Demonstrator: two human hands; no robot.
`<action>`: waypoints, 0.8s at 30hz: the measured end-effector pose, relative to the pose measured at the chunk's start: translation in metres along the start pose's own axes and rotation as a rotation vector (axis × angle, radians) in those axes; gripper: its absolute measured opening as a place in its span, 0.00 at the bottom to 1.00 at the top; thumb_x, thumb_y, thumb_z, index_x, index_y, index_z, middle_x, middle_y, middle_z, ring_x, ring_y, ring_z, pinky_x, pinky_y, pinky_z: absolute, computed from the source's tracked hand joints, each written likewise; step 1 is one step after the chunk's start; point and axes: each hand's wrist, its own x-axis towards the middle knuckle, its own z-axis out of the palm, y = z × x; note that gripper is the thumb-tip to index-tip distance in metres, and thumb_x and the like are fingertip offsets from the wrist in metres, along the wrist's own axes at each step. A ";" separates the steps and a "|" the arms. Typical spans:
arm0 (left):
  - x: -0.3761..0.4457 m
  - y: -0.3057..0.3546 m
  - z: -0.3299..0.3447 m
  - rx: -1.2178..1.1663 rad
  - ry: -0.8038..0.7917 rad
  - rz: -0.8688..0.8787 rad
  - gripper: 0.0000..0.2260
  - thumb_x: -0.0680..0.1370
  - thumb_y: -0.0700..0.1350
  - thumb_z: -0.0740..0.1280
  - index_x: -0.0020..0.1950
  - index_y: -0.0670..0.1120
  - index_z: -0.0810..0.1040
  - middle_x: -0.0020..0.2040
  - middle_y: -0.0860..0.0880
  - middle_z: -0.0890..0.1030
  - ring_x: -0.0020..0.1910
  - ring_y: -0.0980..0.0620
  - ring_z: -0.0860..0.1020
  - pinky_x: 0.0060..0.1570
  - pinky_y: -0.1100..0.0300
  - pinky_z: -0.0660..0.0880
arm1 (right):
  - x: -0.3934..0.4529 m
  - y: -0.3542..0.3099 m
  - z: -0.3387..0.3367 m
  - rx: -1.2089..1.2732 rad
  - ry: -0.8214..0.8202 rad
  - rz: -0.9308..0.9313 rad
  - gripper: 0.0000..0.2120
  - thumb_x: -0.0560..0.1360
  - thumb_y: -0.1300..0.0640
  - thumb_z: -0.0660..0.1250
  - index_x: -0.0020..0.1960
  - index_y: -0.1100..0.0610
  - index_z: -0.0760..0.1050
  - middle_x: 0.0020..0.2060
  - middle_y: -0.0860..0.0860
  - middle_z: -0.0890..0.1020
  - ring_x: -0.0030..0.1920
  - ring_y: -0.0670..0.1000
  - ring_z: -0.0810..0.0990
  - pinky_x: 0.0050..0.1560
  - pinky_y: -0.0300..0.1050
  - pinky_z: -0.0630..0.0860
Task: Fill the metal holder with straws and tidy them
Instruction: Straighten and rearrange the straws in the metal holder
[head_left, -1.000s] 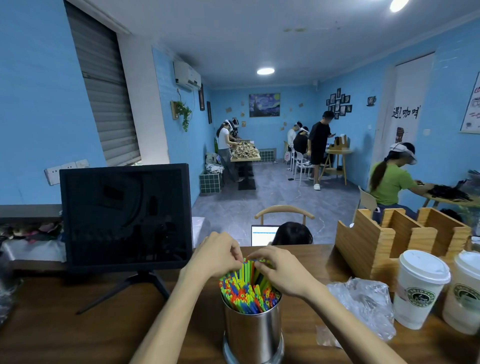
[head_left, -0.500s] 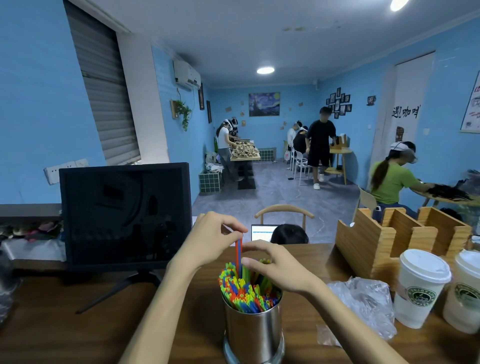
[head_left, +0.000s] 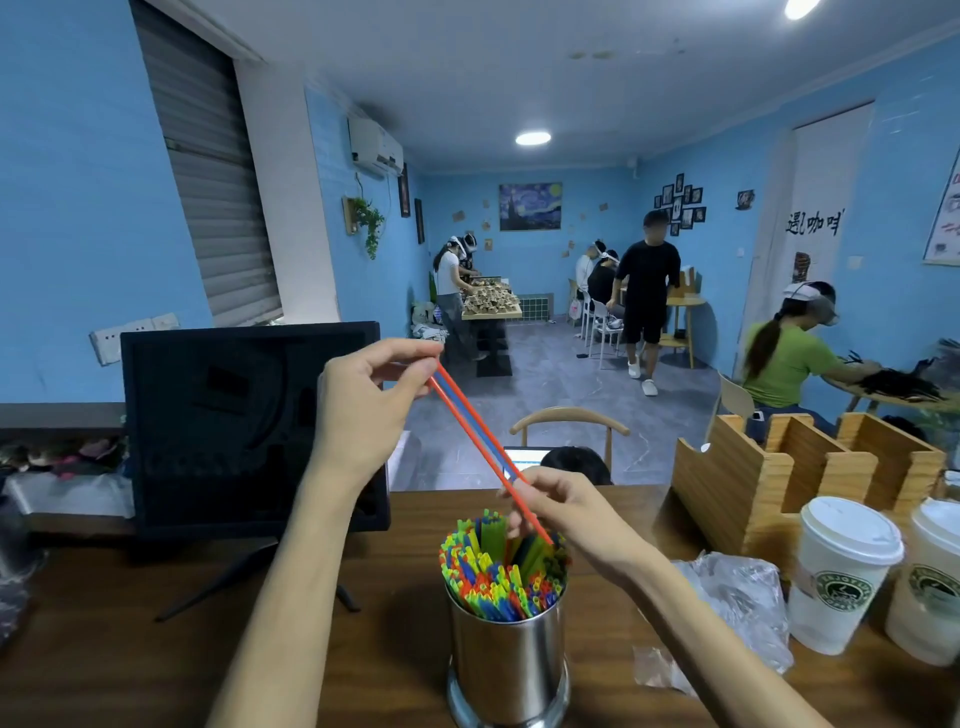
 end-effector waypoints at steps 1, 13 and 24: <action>-0.002 -0.004 0.000 -0.048 0.030 -0.022 0.12 0.78 0.36 0.72 0.49 0.54 0.86 0.43 0.52 0.87 0.44 0.51 0.86 0.46 0.60 0.82 | -0.001 0.001 -0.001 0.129 0.032 0.026 0.14 0.79 0.52 0.68 0.54 0.63 0.81 0.42 0.58 0.84 0.40 0.53 0.83 0.46 0.45 0.81; -0.041 -0.049 0.031 -0.450 0.538 -0.370 0.07 0.79 0.36 0.70 0.56 0.44 0.83 0.50 0.46 0.86 0.51 0.51 0.85 0.51 0.60 0.82 | -0.009 -0.002 0.001 0.962 -0.039 0.084 0.33 0.68 0.73 0.68 0.73 0.64 0.72 0.74 0.59 0.73 0.71 0.64 0.75 0.66 0.51 0.78; -0.091 -0.037 0.059 -0.584 0.548 -0.507 0.06 0.78 0.34 0.69 0.52 0.44 0.83 0.53 0.41 0.85 0.52 0.48 0.84 0.47 0.63 0.82 | 0.013 -0.039 0.033 0.457 0.200 0.046 0.24 0.76 0.45 0.66 0.68 0.57 0.74 0.64 0.53 0.82 0.62 0.55 0.83 0.65 0.49 0.79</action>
